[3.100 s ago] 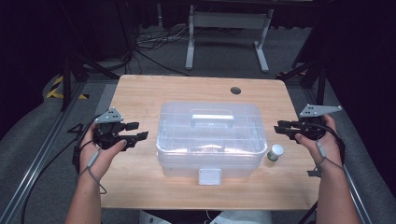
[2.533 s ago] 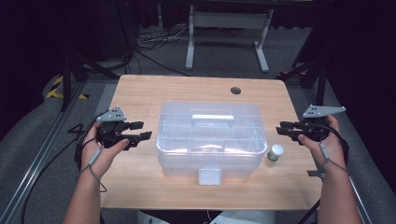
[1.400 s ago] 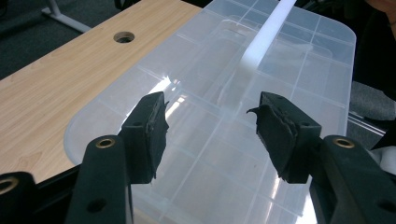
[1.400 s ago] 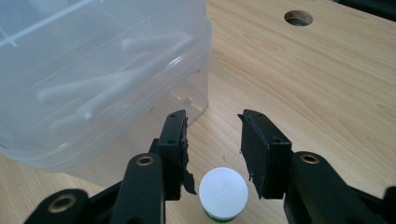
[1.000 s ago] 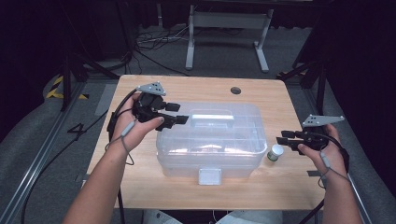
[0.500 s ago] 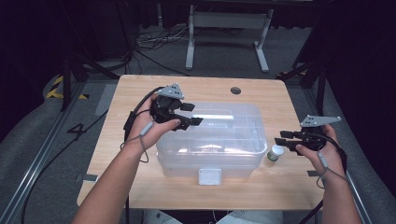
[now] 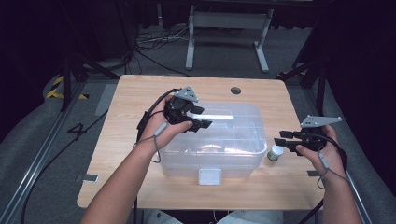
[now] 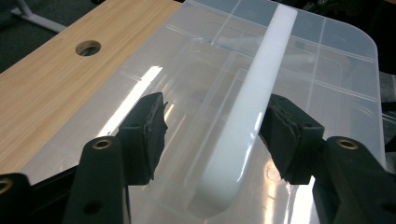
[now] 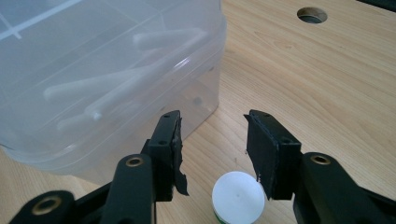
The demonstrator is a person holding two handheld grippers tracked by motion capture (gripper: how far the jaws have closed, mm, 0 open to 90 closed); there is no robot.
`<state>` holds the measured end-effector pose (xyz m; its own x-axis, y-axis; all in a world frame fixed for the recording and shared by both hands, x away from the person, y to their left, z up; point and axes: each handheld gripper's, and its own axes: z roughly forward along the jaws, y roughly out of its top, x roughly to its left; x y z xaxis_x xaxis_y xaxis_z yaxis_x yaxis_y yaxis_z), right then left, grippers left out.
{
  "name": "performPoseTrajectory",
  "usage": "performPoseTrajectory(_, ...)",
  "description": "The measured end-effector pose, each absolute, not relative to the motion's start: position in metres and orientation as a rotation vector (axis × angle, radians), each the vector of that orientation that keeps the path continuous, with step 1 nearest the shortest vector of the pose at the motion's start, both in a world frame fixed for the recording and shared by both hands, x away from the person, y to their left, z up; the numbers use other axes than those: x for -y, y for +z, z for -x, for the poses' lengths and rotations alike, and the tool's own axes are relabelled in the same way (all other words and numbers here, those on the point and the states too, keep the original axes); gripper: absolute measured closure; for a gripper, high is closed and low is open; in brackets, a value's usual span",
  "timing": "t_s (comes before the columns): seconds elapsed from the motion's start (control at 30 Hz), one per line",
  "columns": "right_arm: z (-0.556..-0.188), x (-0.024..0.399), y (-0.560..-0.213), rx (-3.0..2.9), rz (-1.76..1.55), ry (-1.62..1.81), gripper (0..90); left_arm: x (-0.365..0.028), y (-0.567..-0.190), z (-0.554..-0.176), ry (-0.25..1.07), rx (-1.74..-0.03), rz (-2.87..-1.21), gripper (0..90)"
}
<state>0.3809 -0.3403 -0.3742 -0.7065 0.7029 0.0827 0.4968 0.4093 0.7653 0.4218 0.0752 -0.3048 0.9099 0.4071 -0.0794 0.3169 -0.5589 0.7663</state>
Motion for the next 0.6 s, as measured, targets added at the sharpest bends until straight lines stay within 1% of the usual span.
performPoseTrajectory(0.1, -0.3804, 0.3397, -0.3741, -2.419, -1.053, 1.181, 56.3, -0.0723, -0.3052, -0.4218, 0.145, -0.513, -2.237, 49.4)
performPoseTrajectory(0.23, -0.3801, 0.3386, -0.3745, -2.424, -1.044, 1.177, 56.3, -0.067, -0.3055, -0.4199, 0.164, -0.467, -2.279, 65.8)
performPoseTrajectory(0.27, -0.3799, 0.3385, -0.3746, -2.426, -1.043, 1.175, 56.3, -0.0658, -0.3053, -0.4191, 0.192, -0.458, -2.291, 68.9)
performPoseTrajectory(0.3, -0.3798, 0.3383, -0.3746, -2.427, -1.043, 1.174, 56.3, -0.0646, -0.3047, -0.4179, 0.232, -0.446, -2.314, 69.6)
performPoseTrajectory(0.33, -0.3796, 0.3382, -0.3746, -2.429, -1.042, 1.173, 56.3, -0.0642, -0.3044, -0.4178, 0.236, -0.44, -2.319, 70.0)
performPoseTrajectory(0.5, -0.3782, 0.3381, -0.3741, -2.428, -1.039, 1.177, 56.6, -0.067, -0.3029, -0.4193, 0.196, -0.455, -2.31, 70.6)
performPoseTrajectory(0.6, -0.3769, 0.3387, -0.3733, -2.427, -1.037, 1.176, 57.6, -0.0672, -0.3006, -0.419, 0.21, -0.451, -2.319, 70.8)
